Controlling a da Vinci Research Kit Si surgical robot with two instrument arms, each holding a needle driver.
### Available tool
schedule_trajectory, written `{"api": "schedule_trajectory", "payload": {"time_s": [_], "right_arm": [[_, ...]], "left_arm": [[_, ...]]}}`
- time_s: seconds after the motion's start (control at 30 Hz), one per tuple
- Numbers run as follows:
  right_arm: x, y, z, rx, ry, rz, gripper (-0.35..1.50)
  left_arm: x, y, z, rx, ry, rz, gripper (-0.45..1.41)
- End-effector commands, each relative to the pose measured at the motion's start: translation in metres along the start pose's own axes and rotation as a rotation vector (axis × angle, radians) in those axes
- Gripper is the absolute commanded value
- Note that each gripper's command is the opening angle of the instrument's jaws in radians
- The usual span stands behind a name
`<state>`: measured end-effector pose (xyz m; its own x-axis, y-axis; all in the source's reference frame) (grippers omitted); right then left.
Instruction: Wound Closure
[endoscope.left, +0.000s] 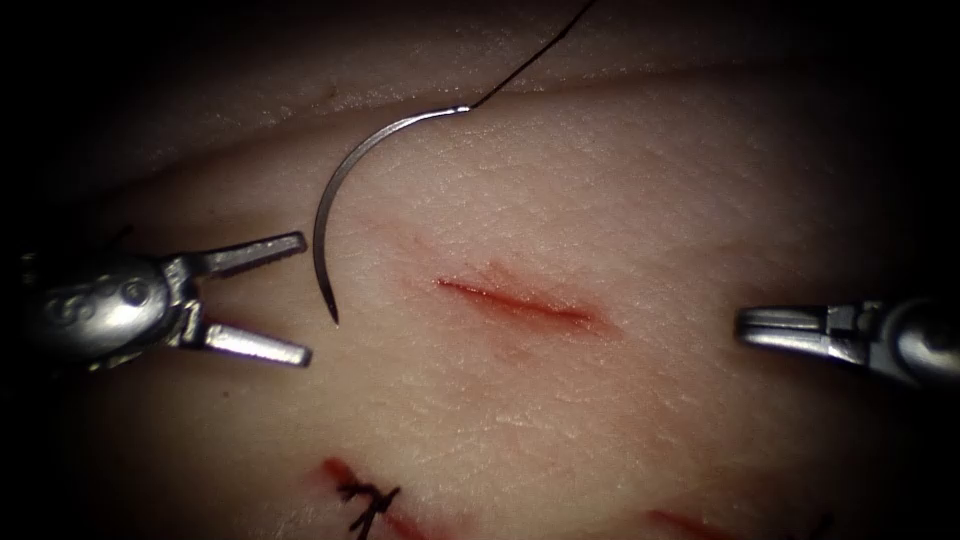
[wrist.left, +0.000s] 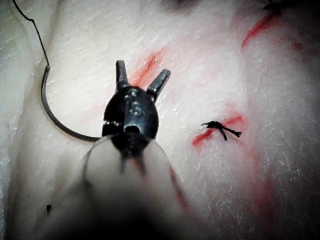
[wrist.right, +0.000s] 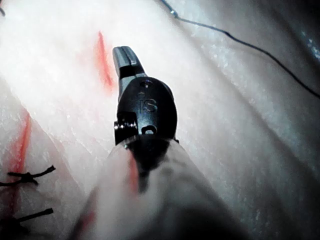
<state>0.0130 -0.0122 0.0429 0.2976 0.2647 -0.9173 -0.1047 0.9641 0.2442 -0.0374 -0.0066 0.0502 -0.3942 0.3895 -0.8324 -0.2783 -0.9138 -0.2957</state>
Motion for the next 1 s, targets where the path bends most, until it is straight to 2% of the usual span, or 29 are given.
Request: {"api": "schedule_trajectory", "payload": {"time_s": [0.03, 0.07, 0.1, 0.13, 0.17, 0.37, 0.5, 0.6, 0.67, 0.7, 0.73, 0.77, 0.8, 1.0], "right_arm": [[0.0, 0.0002, 0.0008, 0.001, 0.001, -0.002, 0.2], [0.0, 0.0002, 0.0008, 0.001, 0.001, -0.002, 0.2], [0.0, 0.0002, 0.0008, -0.007, -0.007, -0.002, 0.45], [0.0, 0.0002, 0.0008, -0.007, -0.007, -0.002, 0.45], [-0.0001, 0.0002, 0.0007, -0.01, -0.011, -0.003, 0.59], [-0.0005, -0.0002, 0.0008, -0.012, -0.011, -0.01, 0.55], [-0.0005, -0.0007, 0.0009, -0.016, -0.013, -0.013, 0.54], [-0.0004, -0.0013, 0.0014, -0.03, -0.022, -0.016, 0.54], [-0.0004, -0.0017, 0.0015, -0.039, -0.029, -0.018, 0.55], [-0.0003, -0.0019, 0.0015, -0.042, -0.031, -0.019, 0.55], [-0.0003, -0.0024, 0.0015, -0.041, -0.037, -0.022, 0.55], [-0.0003, -0.0024, 0.0015, -0.041, -0.037, -0.022, 0.55], [-0.0003, -0.003, 0.0015, -0.036, -0.044, -0.026, 0.55], [-0.0003, -0.0036, 0.0014, -0.038, -0.069, -0.03, 0.52]], "left_arm": [[0.0, -0.0001, 0.0009, 0.002, 0.0, 0.001, 0.49], [0.0, -0.0001, 0.0009, 0.002, 0.0, 0.001, 0.49], [-0.0001, 0.0, 0.0008, 0.026, -0.016, 0.0, 0.48], [-0.0001, 0.0, 0.0008, 0.026, -0.016, 0.0, 0.48], [-0.0002, 0.0002, 0.0006, 0.067, -0.044, -0.006, 0.48], [-0.0003, 0.0004, -0.0002, 0.123, -0.085, -0.03, 0.56], [-0.0003, 0.0002, 0.0001, 0.19, -0.128, -0.044, 0.64], [-0.0002, -0.0007, 0.0014, 0.329, -0.193, -0.169, 0.78], [-0.0002, -0.0011, 0.0021, 0.369, -0.225, -0.207, 0.81], [-0.0003, -0.0013, 0.0024, 0.379, -0.236, -0.232, 0.85], [-0.0004, -0.0018, 0.0032, 0.391, -0.263, -0.262, 0.96], [-0.0004, -0.0018, 0.0032, 0.391, -0.263, -0.262, 0.96], [-0.0011, -0.0024, 0.0045, 0.412, -0.289, -0.305, 1.01], [-0.0044, -0.0032, 0.0069, 0.434, -0.349, -0.381, 1.03]]}}
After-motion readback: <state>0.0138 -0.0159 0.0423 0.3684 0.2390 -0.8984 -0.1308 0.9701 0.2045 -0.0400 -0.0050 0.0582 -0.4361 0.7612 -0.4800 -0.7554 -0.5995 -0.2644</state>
